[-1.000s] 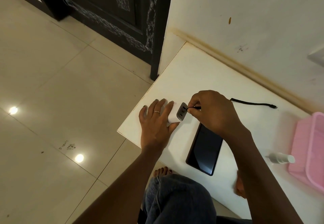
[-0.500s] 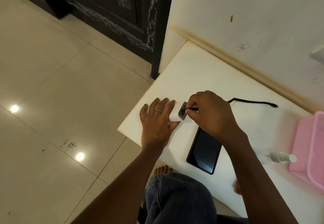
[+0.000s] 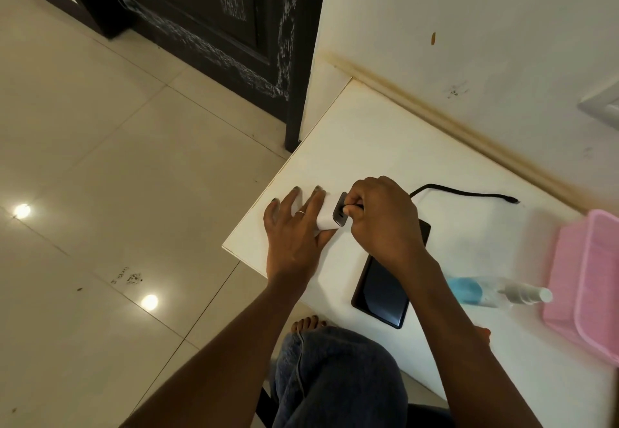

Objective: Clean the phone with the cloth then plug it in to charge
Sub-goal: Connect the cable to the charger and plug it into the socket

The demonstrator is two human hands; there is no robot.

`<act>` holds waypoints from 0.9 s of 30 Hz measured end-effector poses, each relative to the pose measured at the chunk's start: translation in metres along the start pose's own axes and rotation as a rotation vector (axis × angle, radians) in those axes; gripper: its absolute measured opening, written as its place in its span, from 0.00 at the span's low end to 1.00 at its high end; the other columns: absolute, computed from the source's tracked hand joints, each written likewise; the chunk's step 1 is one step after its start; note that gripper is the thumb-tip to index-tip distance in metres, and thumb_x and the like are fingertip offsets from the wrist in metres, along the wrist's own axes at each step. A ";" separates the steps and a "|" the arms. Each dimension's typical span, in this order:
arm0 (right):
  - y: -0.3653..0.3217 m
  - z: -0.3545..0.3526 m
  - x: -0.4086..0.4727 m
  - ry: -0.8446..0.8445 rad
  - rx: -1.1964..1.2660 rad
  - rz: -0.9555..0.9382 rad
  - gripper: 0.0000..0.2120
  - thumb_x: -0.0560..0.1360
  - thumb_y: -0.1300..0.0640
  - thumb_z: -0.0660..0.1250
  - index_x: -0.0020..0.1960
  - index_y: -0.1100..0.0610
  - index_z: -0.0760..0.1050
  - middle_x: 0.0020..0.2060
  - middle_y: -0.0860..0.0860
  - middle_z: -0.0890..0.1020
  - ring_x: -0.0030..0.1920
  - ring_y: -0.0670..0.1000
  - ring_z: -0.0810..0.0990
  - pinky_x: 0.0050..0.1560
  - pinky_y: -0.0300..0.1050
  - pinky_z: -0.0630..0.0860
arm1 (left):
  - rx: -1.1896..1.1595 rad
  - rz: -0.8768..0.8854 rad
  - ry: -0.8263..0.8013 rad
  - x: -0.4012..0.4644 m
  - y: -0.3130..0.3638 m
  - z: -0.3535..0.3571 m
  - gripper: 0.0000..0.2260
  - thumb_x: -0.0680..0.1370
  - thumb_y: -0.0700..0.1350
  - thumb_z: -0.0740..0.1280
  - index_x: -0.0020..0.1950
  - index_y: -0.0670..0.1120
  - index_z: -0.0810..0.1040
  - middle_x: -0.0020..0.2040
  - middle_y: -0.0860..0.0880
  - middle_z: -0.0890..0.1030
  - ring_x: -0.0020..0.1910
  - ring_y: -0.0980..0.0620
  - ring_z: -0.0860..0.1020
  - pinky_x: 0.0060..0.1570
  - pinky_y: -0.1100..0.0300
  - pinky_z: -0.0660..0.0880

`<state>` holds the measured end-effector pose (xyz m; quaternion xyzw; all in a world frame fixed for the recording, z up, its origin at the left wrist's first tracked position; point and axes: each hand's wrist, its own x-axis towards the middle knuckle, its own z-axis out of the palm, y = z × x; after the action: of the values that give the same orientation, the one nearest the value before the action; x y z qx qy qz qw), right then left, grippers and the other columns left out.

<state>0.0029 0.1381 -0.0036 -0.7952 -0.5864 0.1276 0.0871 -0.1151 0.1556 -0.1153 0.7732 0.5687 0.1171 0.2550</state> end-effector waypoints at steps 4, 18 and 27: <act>0.006 0.003 -0.010 0.017 0.060 -0.010 0.04 0.75 0.56 0.65 0.47 0.56 0.74 0.44 0.50 0.79 0.47 0.50 0.74 0.40 0.43 0.72 | 0.026 0.060 0.049 0.000 0.002 -0.003 0.27 0.75 0.62 0.60 0.72 0.54 0.67 0.73 0.43 0.68 0.71 0.35 0.62 0.70 0.39 0.55; 0.013 0.013 -0.012 -0.014 -0.069 -0.065 0.33 0.67 0.33 0.66 0.66 0.51 0.70 0.58 0.49 0.79 0.59 0.51 0.74 0.57 0.49 0.69 | -0.093 0.110 0.132 0.001 0.005 -0.003 0.32 0.75 0.61 0.57 0.77 0.52 0.57 0.73 0.45 0.67 0.72 0.41 0.63 0.72 0.46 0.47; 0.015 -0.035 -0.044 0.474 0.195 0.033 0.32 0.65 0.33 0.68 0.64 0.49 0.73 0.55 0.48 0.81 0.56 0.50 0.77 0.56 0.51 0.65 | -0.070 0.116 0.202 0.002 -0.002 0.002 0.34 0.73 0.68 0.55 0.74 0.52 0.59 0.71 0.46 0.70 0.68 0.42 0.69 0.70 0.40 0.61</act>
<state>0.0148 0.0918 0.0296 -0.8002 -0.5213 -0.0051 0.2964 -0.1158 0.1572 -0.1182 0.7796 0.5415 0.2288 0.2159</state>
